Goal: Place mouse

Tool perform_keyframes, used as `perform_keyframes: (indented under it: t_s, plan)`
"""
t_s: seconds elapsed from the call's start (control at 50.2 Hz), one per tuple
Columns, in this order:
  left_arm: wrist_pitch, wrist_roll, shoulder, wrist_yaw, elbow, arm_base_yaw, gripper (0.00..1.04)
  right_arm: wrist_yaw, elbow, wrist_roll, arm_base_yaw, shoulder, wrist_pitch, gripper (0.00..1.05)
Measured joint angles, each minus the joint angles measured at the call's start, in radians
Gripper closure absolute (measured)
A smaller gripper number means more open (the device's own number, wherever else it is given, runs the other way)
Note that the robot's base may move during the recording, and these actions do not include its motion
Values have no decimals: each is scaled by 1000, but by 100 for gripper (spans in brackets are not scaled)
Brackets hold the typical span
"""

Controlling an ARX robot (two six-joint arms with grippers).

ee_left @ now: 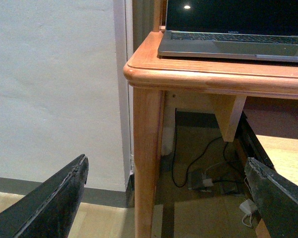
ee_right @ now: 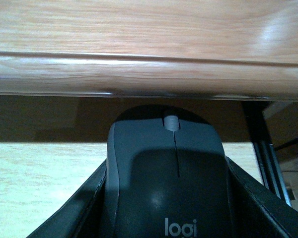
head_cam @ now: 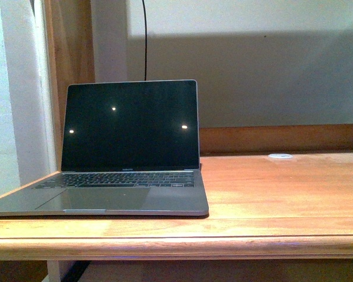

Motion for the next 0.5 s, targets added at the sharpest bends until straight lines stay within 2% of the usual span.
perform_keyframes:
  t_s: [0.339, 0.498]
  plan:
    - [0, 0, 0, 0, 0, 0, 8, -206, 26, -71, -180, -188, -152, 47]
    - [0, 0, 0, 0, 0, 0, 8, -227, 84, -65, -185, -214, -175, 47]
